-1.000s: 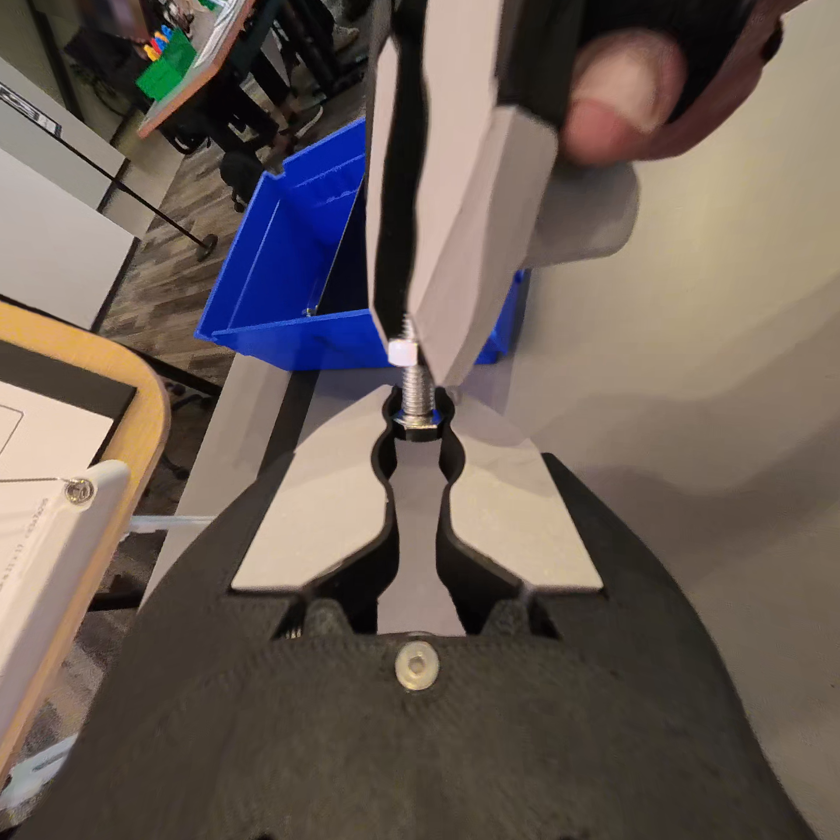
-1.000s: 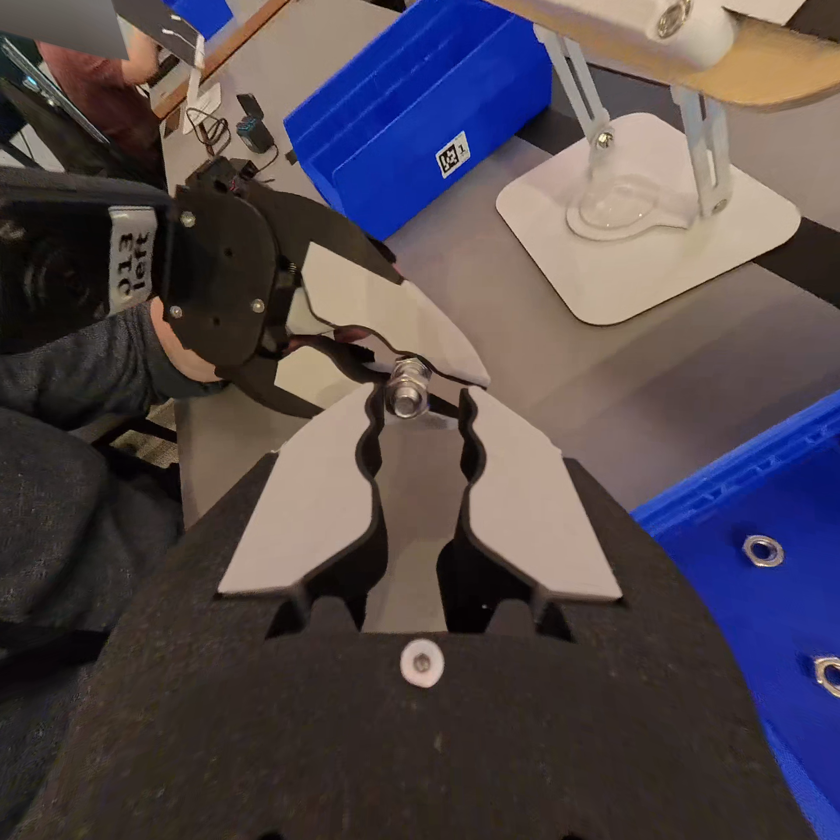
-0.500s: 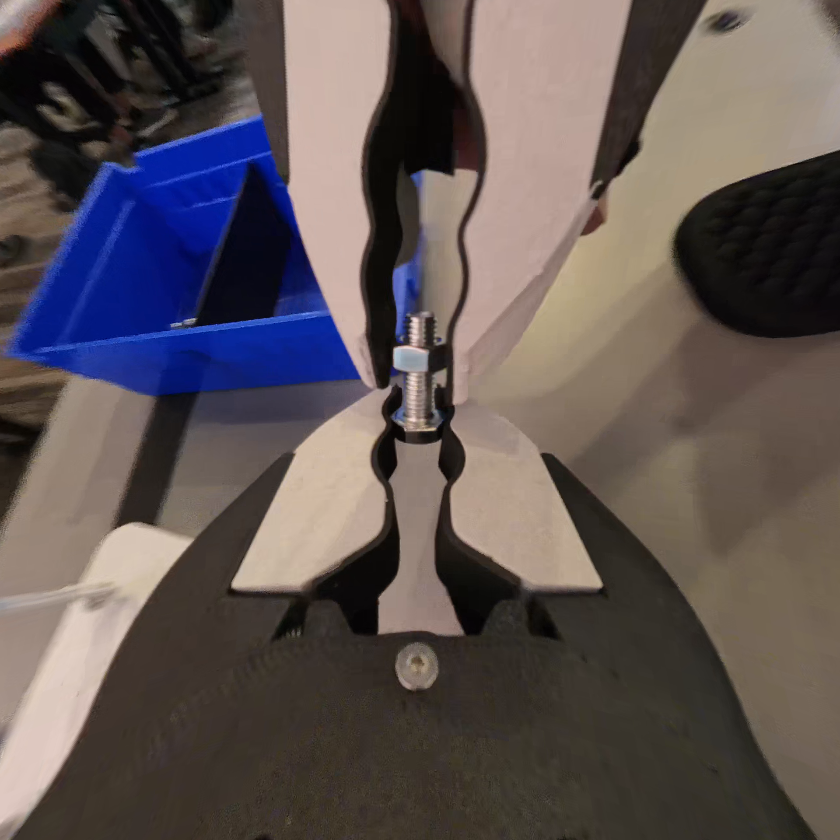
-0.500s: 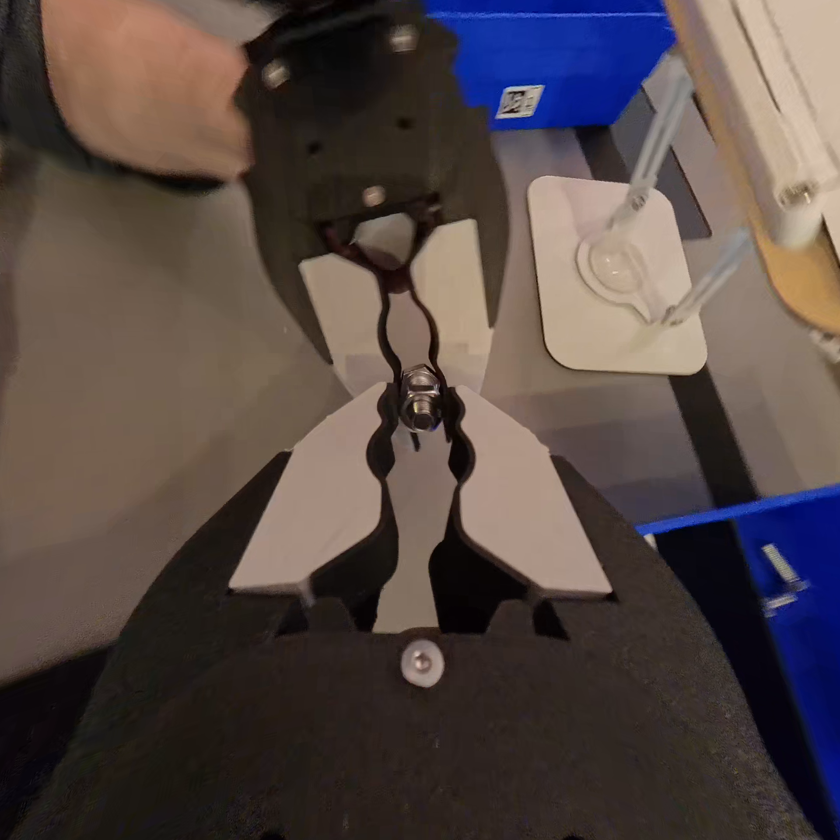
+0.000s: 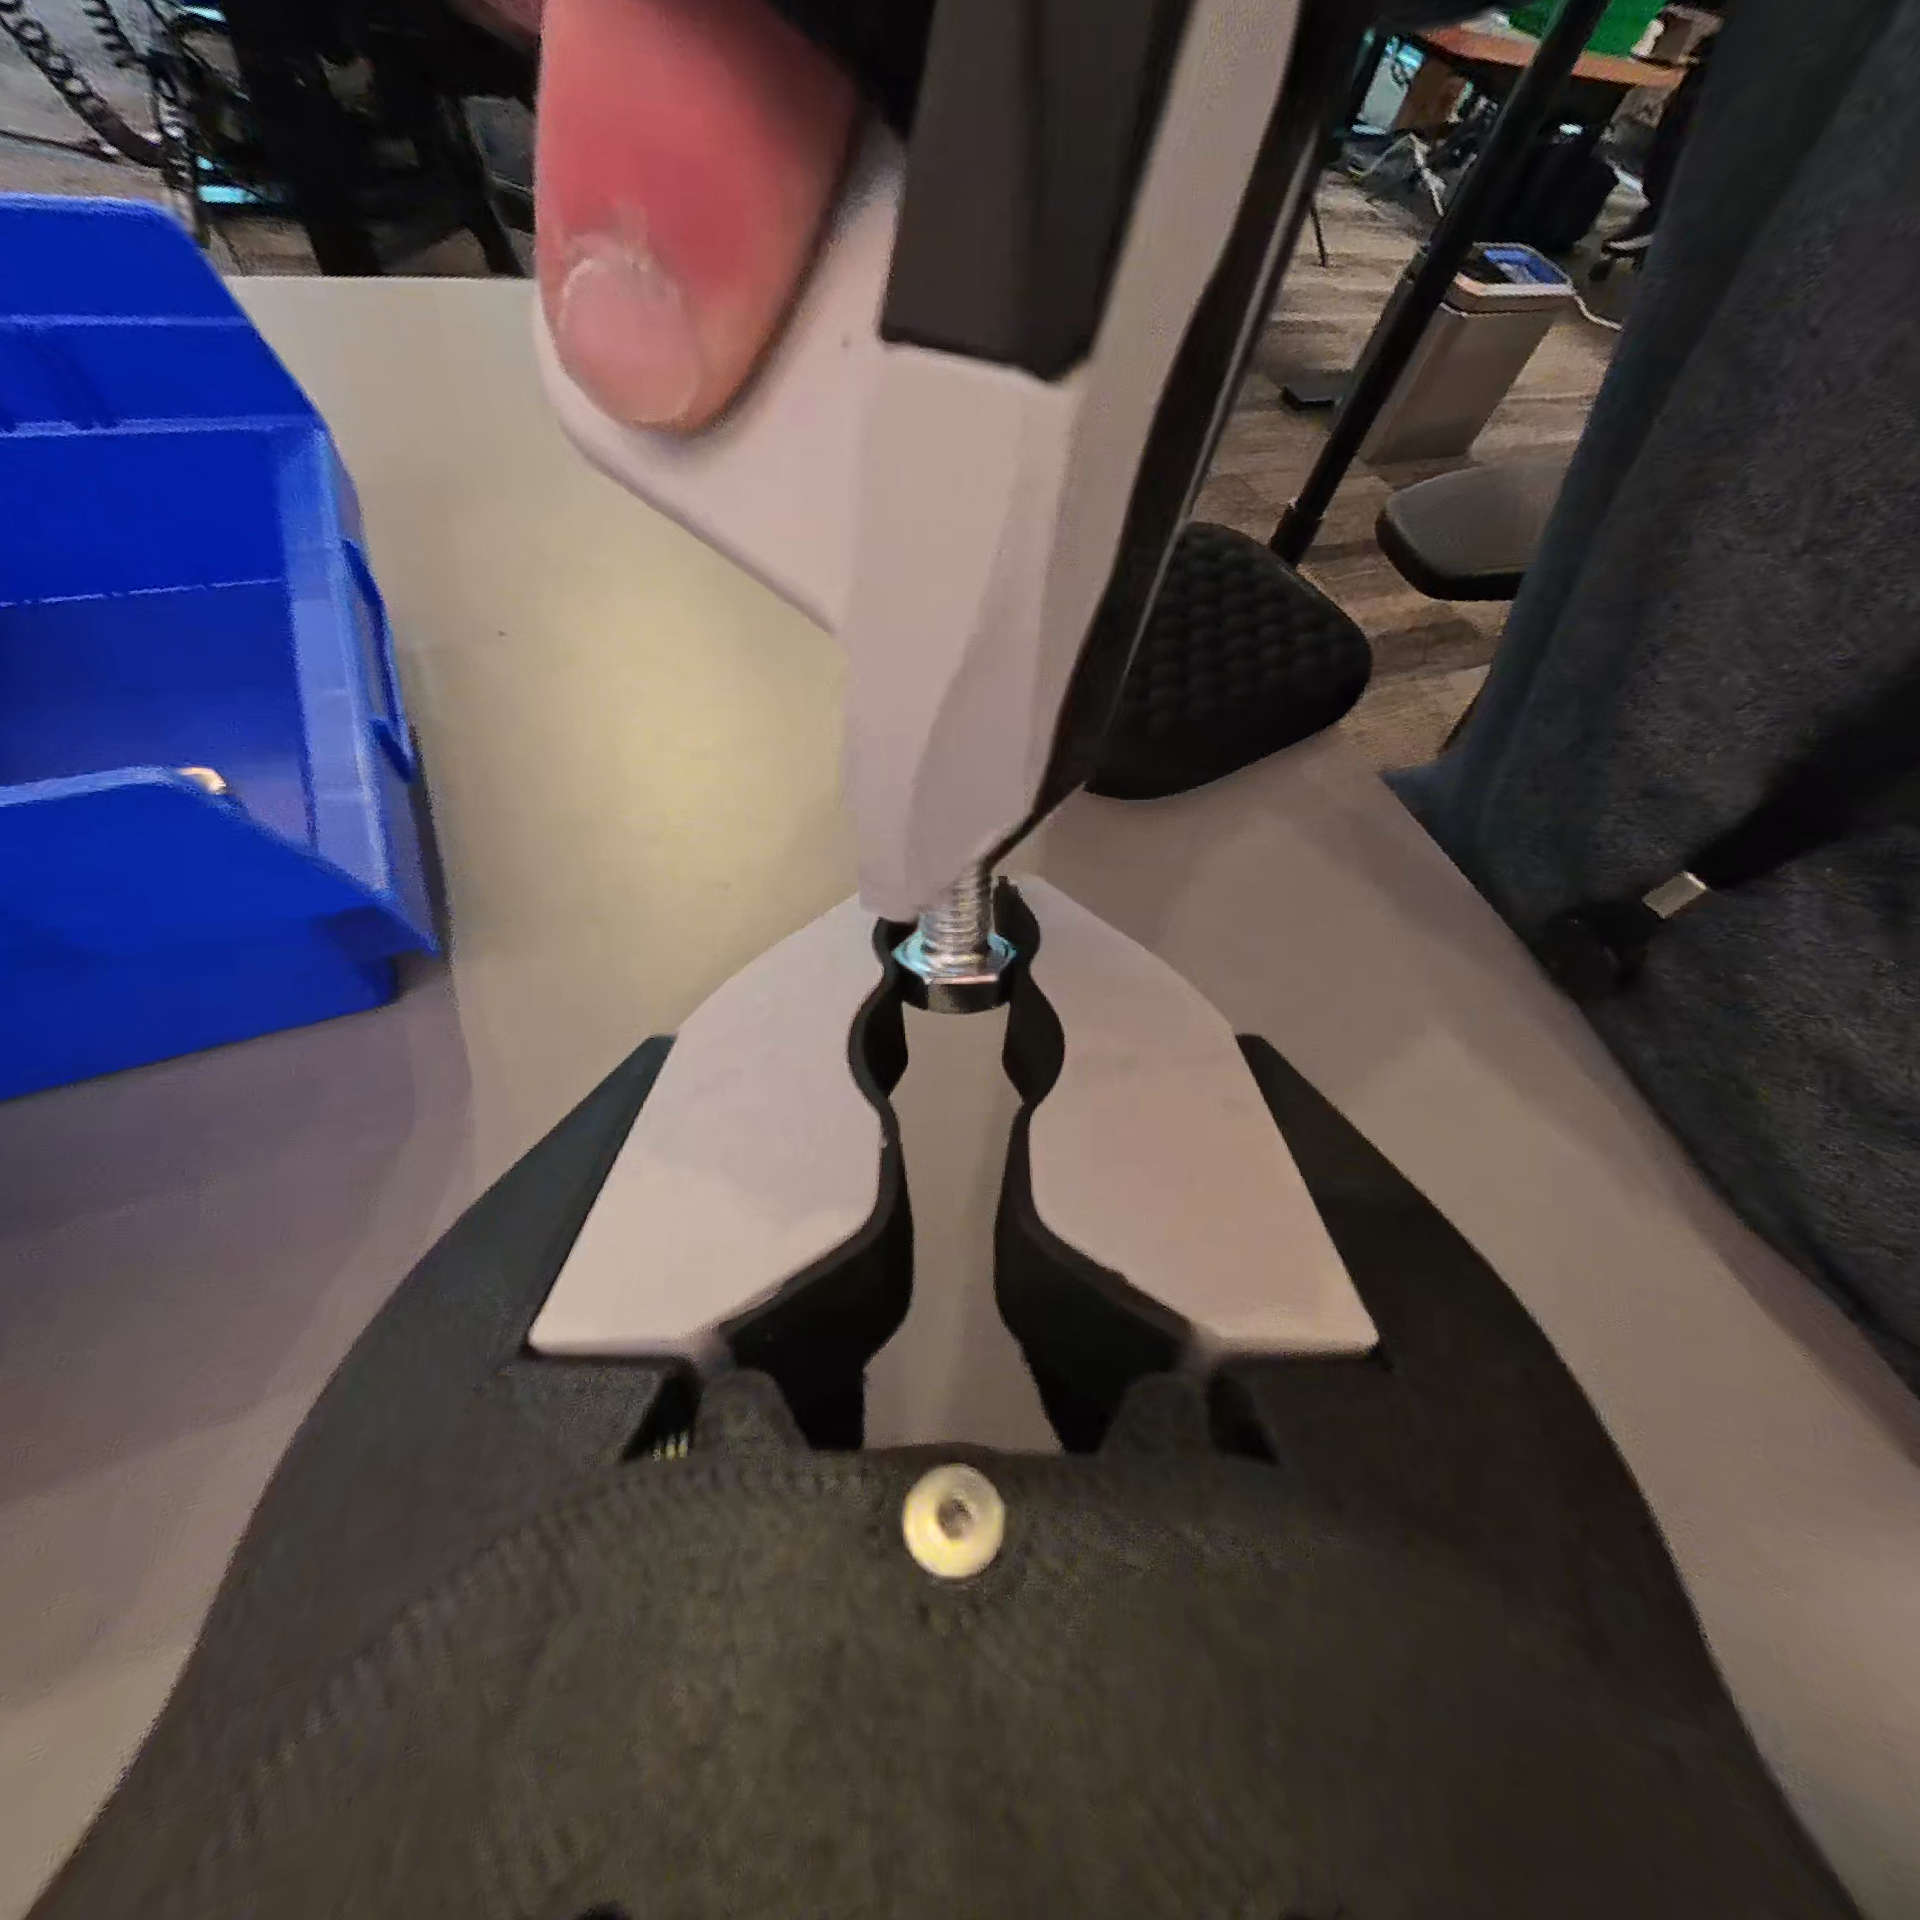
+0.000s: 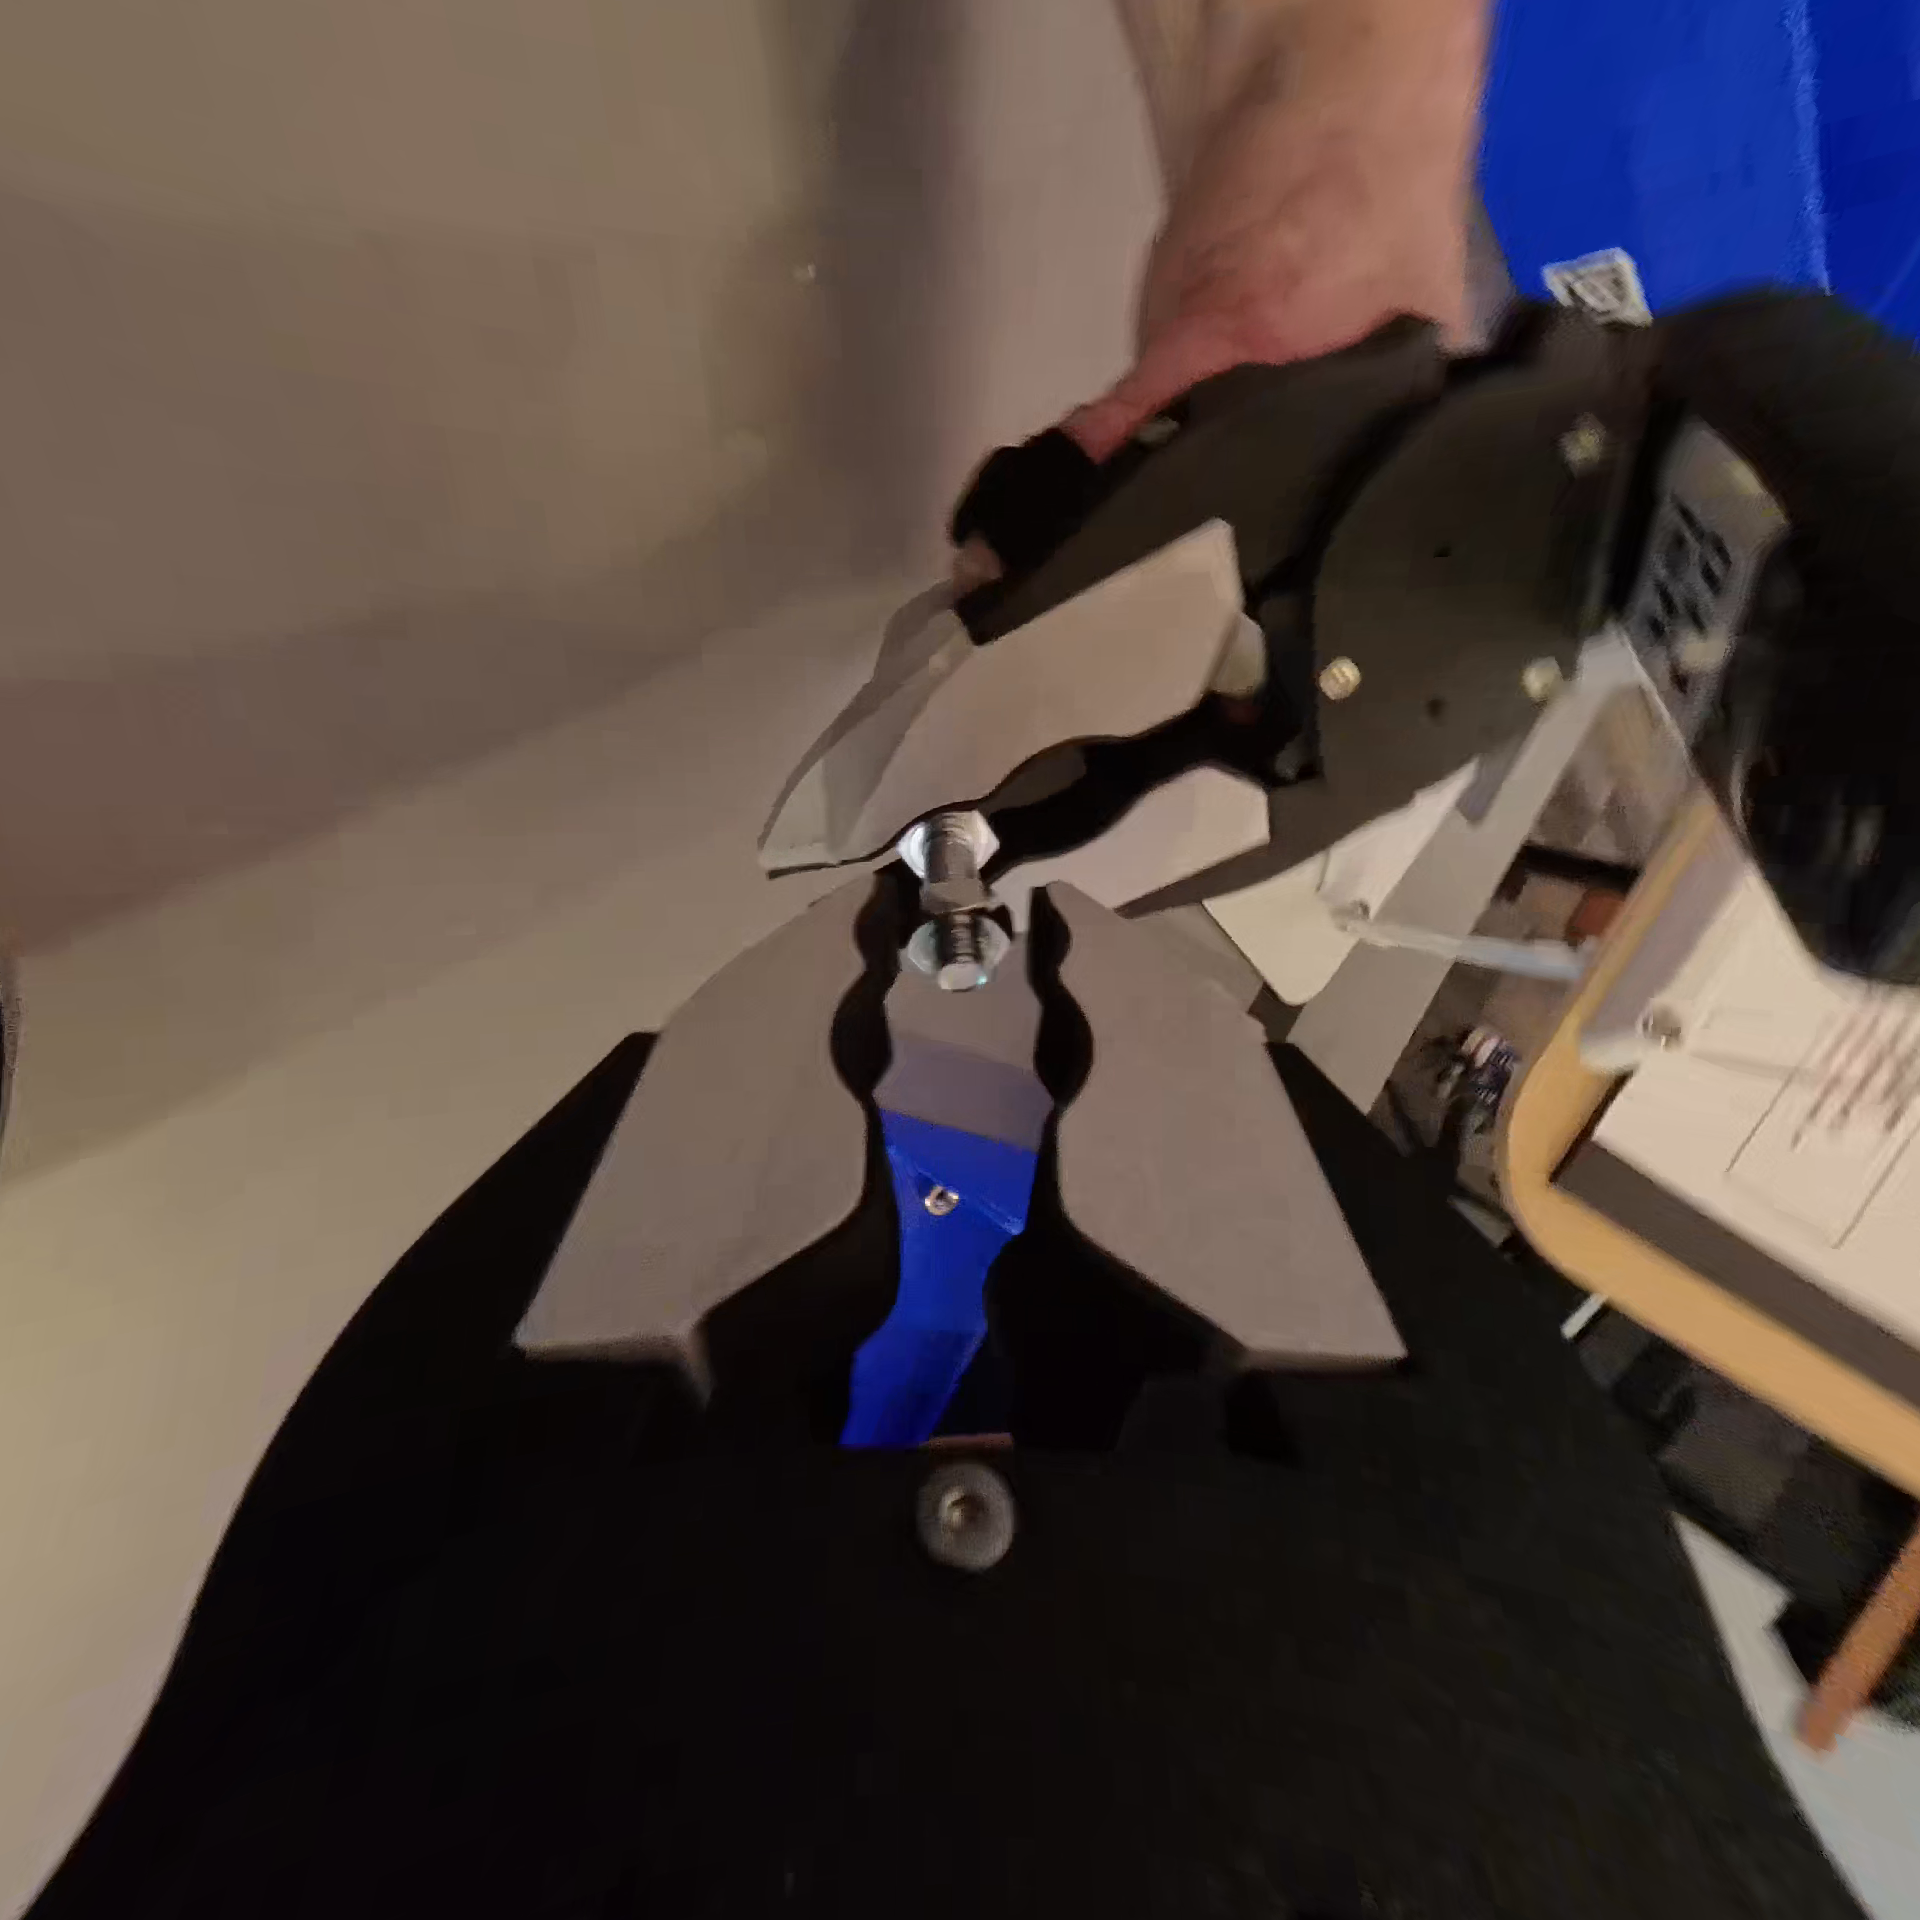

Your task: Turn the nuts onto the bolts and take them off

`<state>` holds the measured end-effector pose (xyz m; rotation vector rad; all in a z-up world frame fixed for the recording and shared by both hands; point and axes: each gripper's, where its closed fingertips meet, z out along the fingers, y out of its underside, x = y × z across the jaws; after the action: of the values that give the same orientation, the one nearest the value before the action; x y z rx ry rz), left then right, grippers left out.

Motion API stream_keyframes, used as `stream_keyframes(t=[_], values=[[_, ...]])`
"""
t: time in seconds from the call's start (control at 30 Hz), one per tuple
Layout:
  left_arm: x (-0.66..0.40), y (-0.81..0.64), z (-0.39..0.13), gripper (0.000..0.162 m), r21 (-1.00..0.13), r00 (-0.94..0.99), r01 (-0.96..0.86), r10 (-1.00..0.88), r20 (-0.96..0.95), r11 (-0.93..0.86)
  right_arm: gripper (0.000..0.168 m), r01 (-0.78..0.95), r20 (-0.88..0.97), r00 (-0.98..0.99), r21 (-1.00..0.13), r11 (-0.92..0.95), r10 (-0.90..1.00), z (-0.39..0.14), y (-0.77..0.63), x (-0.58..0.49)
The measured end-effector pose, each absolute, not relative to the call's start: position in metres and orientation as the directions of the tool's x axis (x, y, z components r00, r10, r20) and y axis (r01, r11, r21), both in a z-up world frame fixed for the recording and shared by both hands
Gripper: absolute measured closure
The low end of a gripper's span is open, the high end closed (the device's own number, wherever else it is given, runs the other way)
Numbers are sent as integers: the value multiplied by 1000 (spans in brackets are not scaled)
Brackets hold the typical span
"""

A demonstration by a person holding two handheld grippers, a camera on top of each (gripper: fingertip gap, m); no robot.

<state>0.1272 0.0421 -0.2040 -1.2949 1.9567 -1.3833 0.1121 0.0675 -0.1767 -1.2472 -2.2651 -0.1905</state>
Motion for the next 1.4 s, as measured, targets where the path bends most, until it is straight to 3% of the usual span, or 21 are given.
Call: stream_keyframes(t=[0.03, 0.13, 0.27, 0.33, 0.43, 0.67, 0.83, 0.9, 1.03, 1.1, 1.2, 1.3, 1.4], values=[[128, 47, -203, 148, -896, -462, -439, -873, 159, 69, 132, 839, 530, -354, -184, 512, 771, -174, 72, 112], [134, 63, -205, 147, -892, -375, -445, -921, 102, 83, 131, 872, 458, -70, -404, 278, 886, -167, 82, 118], [143, 84, -212, 147, -864, -228, -483, -973, -30, 140, 132, 693, 84, 343, -695, -192, 935, -162, 89, 127], [146, 89, -216, 147, -841, -186, -511, -978, -91, 175, 135, 550, -102, 461, -747, -374, 881, -163, 92, 131], [152, 95, -217, 147, -824, -122, -527, -979, -166, 206, 135, 418, -265, 551, -733, -537, 791, -178, 95, 138], [155, 106, -221, 147, -739, -32, -604, -936, -351, 298, 149, 312, -360, 569, -737, -599, 740, -193, 93, 134], [155, 98, -221, 147, -760, -75, -590, -956, -283, 271, 150, 459, -217, 507, -751, -475, 834, -192, 89, 133], [154, 91, -220, 147, -778, -119, -574, -966, -229, 255, 149, 576, -89, 414, -745, -336, 906, -192, 84, 132], [150, 62, -224, 148, -822, -292, -544, -956, -5, 170, 149, 815, 244, 57, -572, 96, 968, -197, 68, 131], [148, 50, -225, 147, -840, -365, -524, -928, 74, 139, 149, 859, 387, -172, -391, 331, 906, -199, 62, 132], [141, 32, -225, 147, -853, -476, -517, -852, 216, 72, 149, 780, 523, -504, -65, 622, 687, -200, 57, 129], [133, 23, -220, 147, -876, -560, -482, -771, 303, 5, 150, 686, 548, -652, 132, 716, 524, -196, 56, 122], [135, 25, -222, 147, -877, -551, -480, -777, 303, -2, 150, 697, 542, -645, 129, 705, 538, -199, 60, 124]])
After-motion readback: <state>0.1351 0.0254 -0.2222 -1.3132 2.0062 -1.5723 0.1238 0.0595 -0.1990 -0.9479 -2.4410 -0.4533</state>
